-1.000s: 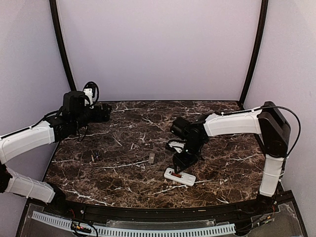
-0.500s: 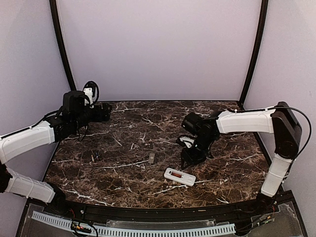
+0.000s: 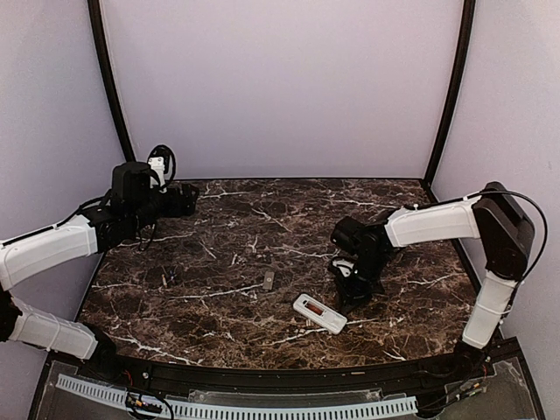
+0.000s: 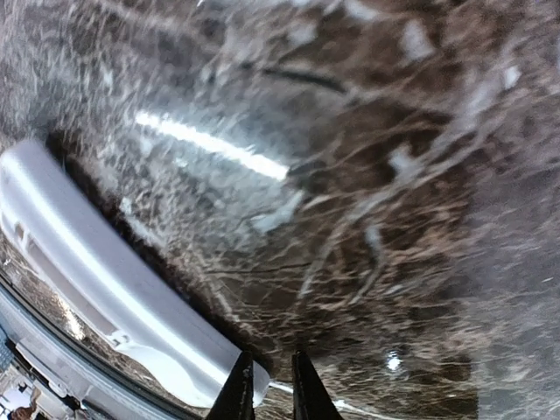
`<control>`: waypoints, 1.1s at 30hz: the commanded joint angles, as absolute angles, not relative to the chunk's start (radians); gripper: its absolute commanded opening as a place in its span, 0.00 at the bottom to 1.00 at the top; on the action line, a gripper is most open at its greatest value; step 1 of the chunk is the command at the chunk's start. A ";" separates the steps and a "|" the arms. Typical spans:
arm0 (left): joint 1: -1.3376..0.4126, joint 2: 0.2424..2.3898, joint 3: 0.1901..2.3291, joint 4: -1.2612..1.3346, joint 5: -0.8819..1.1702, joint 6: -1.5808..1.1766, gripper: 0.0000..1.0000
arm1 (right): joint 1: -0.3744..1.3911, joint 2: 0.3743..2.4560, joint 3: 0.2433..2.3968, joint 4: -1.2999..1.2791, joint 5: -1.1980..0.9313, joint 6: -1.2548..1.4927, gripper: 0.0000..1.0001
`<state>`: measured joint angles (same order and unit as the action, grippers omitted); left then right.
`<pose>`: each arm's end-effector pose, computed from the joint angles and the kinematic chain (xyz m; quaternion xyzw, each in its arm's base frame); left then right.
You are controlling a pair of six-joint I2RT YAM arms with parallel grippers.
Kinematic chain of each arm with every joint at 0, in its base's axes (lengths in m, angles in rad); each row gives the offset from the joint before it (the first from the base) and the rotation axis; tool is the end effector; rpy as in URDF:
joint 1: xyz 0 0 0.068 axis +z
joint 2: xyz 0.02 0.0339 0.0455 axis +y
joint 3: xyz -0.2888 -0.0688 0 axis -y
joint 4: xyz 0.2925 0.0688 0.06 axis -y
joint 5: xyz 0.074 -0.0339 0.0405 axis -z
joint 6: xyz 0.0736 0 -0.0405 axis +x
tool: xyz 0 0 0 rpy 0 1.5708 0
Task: Load the batteries into the remote control
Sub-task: Adjust the remote control without batteries at the center of the board.
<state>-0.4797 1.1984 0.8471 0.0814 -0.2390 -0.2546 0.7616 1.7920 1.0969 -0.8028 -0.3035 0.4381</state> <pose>0.3189 -0.1463 0.2994 0.0170 0.7932 -0.1273 0.5952 0.2431 0.2622 0.1102 0.1645 -0.9741 -0.1450 0.0555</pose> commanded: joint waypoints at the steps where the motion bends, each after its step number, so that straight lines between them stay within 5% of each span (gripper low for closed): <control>1: -0.474 1.180 0.829 0.101 -0.227 -0.244 0.89 | 0.835 1.808 1.063 -0.770 -0.382 0.474 0.14; 18: -0.474 1.166 0.825 0.107 -0.228 -0.241 0.89 | 1.029 1.876 1.128 -0.628 -0.498 0.620 0.13; 25: -0.474 1.162 0.824 0.114 -0.224 -0.245 0.89 | 1.028 1.842 1.275 -0.744 -0.466 0.475 0.18; 29: -0.474 1.165 0.814 0.126 -0.226 -0.241 0.89 | 1.027 1.827 1.419 -0.870 -0.375 0.239 0.32; 31: -0.473 1.175 0.825 0.122 -0.229 -0.238 0.89 | 1.021 1.823 1.470 -0.914 -0.282 0.093 0.56; 33: -0.473 1.179 0.839 0.112 -0.236 -0.230 0.89 | 1.014 1.813 1.485 -0.915 -0.215 -0.058 0.68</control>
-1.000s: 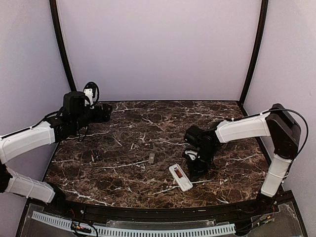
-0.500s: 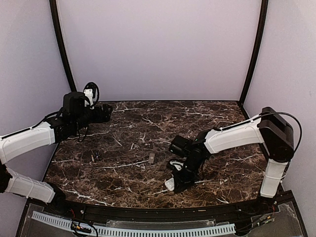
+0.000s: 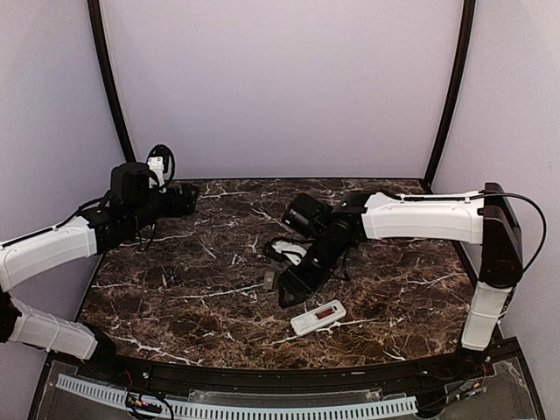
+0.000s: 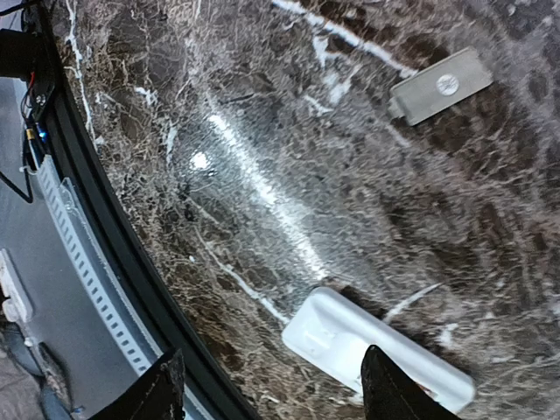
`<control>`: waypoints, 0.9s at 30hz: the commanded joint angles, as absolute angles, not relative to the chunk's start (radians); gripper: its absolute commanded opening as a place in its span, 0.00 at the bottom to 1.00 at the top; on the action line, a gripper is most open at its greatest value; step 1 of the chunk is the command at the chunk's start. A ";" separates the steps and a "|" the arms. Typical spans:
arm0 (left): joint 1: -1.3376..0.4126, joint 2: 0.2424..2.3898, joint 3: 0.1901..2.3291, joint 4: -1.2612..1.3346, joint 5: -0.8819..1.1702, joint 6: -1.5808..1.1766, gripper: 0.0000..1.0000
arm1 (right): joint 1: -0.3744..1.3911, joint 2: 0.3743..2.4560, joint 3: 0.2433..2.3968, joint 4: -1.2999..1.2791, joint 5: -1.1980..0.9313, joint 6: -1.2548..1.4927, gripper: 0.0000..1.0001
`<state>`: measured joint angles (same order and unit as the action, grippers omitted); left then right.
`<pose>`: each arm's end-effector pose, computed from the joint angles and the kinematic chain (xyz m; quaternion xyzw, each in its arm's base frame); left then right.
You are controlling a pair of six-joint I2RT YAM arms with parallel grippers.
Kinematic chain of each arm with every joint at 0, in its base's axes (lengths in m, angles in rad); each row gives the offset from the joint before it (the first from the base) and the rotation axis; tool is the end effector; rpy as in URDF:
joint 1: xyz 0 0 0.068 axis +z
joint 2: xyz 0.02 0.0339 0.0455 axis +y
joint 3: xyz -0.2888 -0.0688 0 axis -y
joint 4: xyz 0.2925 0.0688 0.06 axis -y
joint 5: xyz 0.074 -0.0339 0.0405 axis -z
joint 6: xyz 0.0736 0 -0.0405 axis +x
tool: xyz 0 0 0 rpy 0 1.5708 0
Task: Load the batteries into the remote control
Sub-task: Adjust the remote control without batteries at the center of the board.
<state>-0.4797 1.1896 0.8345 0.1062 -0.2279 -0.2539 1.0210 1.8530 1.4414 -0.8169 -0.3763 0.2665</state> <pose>0.3172 -0.1463 0.3002 0.0190 0.7872 -0.1349 0.6015 0.2070 0.3896 0.1947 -0.3862 0.8882 0.2478 0.0232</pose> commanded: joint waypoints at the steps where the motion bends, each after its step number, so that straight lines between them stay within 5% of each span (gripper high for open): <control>1: -0.472 1.179 0.845 0.105 -0.241 -0.225 0.89 | 1.014 1.806 1.482 -0.904 -0.192 -0.129 0.73; 6: -0.472 1.156 0.825 0.108 -0.256 -0.193 0.89 | 1.016 1.742 1.394 -0.841 -0.194 -0.432 0.98; 13: -0.471 1.182 0.823 0.134 -0.225 -0.188 0.89 | 1.024 1.745 1.304 -0.788 -0.199 -0.683 0.97; 27: -0.463 1.216 0.831 0.102 -0.217 -0.212 0.92 | 1.064 1.843 1.243 -0.670 -0.142 -0.724 0.90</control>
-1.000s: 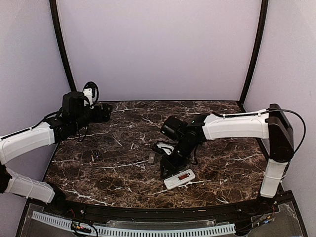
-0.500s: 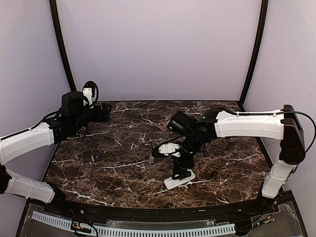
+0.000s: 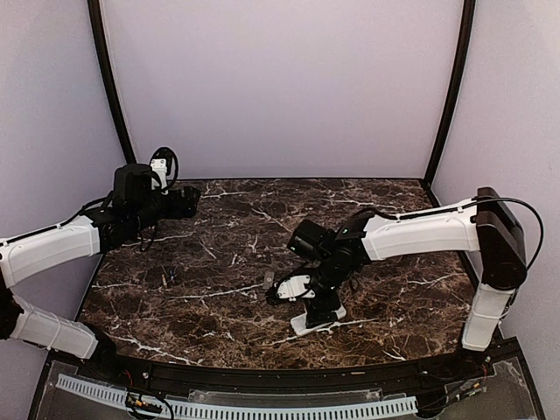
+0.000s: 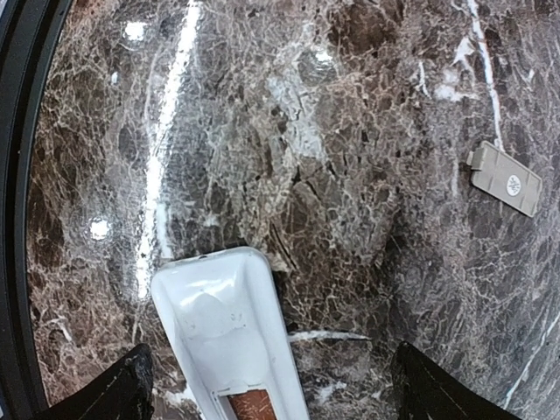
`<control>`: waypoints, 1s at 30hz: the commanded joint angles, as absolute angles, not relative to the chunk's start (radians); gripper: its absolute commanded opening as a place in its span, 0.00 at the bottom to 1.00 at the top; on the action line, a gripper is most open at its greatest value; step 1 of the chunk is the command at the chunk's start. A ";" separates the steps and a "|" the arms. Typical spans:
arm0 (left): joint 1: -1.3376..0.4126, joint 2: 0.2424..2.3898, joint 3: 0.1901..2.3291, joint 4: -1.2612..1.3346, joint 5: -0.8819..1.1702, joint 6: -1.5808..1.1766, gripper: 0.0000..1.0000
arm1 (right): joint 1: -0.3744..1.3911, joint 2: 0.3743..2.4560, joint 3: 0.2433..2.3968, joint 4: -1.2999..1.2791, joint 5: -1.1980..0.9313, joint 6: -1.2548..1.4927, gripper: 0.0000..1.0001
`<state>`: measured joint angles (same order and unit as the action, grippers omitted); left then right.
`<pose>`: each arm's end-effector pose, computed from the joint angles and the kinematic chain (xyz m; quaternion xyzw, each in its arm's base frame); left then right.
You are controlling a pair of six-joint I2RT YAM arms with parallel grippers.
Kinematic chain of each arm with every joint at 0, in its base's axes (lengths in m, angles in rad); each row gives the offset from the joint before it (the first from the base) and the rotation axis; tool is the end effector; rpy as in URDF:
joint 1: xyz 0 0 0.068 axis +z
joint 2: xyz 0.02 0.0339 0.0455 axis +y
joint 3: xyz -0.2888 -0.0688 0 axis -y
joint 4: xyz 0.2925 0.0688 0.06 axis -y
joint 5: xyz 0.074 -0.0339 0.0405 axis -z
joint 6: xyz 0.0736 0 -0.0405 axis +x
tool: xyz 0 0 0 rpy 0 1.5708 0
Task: Load the batteries into the remote control
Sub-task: Adjust the remote control without batteries at the center of the board.
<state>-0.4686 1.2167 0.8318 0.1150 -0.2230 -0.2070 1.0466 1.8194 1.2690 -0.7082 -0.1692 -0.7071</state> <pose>0.3232 -0.1454 0.2913 0.0363 0.7929 -0.1159 0.5971 0.1979 0.3670 0.1521 -0.7651 0.6194 0.1084 0.1386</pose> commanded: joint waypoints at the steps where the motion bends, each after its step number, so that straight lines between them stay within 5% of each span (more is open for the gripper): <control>1: -0.463 1.216 0.830 0.101 -0.220 -0.211 0.92 | 1.067 1.841 1.235 -0.663 -0.154 -0.722 0.90; 12: -0.462 1.233 0.841 0.096 -0.219 -0.212 0.92 | 1.098 1.900 1.210 -0.638 -0.162 -0.675 0.83; 30: -0.460 1.223 0.835 0.097 -0.226 -0.209 0.92 | 1.097 1.939 1.245 -0.621 -0.110 -0.534 0.58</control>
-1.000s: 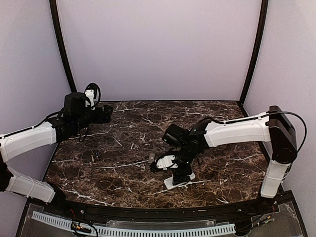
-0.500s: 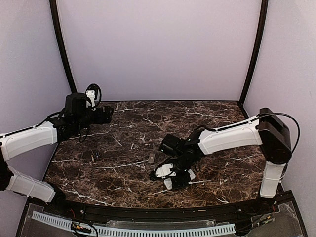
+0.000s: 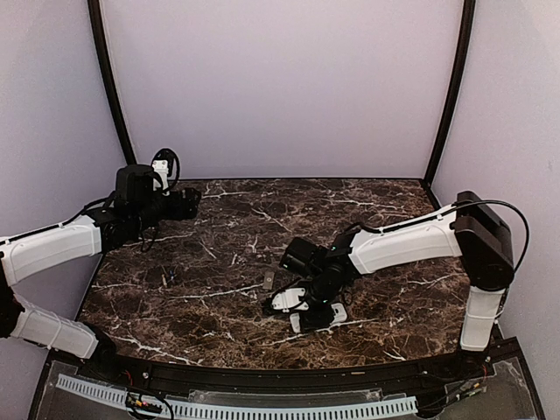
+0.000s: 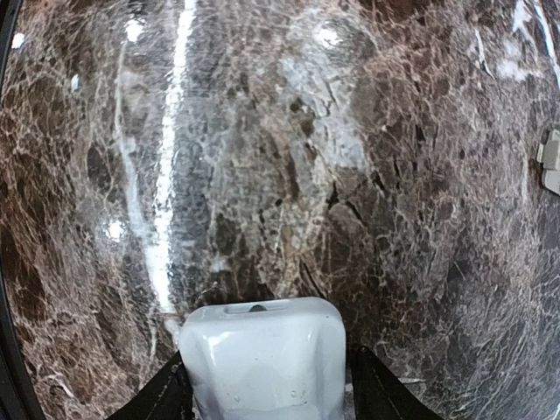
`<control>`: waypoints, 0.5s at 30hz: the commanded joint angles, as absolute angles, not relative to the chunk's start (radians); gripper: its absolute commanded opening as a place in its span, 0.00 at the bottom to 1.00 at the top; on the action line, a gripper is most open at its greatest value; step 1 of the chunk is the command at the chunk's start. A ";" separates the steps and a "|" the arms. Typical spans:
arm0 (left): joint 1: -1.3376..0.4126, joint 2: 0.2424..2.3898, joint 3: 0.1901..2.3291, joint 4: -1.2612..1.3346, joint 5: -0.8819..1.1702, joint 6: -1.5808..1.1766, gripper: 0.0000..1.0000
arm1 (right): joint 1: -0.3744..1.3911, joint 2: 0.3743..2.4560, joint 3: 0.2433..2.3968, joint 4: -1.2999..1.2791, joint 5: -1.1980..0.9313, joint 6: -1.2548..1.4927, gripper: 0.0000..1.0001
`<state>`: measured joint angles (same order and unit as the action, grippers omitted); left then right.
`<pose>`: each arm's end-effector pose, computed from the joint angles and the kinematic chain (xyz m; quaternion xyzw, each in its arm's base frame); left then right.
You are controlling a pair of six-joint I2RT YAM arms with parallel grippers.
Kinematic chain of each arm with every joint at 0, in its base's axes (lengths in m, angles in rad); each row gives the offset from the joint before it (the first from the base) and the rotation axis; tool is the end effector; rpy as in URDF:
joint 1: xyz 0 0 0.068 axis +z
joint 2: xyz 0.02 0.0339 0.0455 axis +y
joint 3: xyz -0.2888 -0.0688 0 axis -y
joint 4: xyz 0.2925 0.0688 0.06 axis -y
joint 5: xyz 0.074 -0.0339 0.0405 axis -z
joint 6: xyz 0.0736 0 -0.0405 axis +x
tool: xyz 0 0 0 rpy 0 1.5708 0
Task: Load the batteries into the remote control
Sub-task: Adjust the remote control without batteries at the center of the board.
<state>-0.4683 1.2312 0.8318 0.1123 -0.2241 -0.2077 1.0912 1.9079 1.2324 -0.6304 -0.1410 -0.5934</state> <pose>0.3254 -0.1463 0.2861 0.0370 0.7979 -0.1128 0.5910 0.1845 0.3772 0.1082 -0.7440 0.6513 0.1001 0.1105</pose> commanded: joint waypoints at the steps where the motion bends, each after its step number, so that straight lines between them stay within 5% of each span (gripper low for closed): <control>1: -0.460 1.223 0.835 0.097 -0.227 -0.209 0.92 | 1.094 1.940 1.247 -0.619 -0.103 -0.521 0.56; 5: -0.460 1.223 0.834 0.097 -0.222 -0.215 0.92 | 1.082 1.952 1.258 -0.619 -0.075 -0.457 0.56; 11: -0.460 1.252 0.826 0.076 -0.235 -0.291 0.91 | 1.079 1.934 1.270 -0.603 -0.071 -0.429 0.77; 15: -0.460 1.276 0.857 -0.102 -0.352 -0.502 0.88 | 1.077 1.882 1.289 -0.535 -0.017 -0.403 0.82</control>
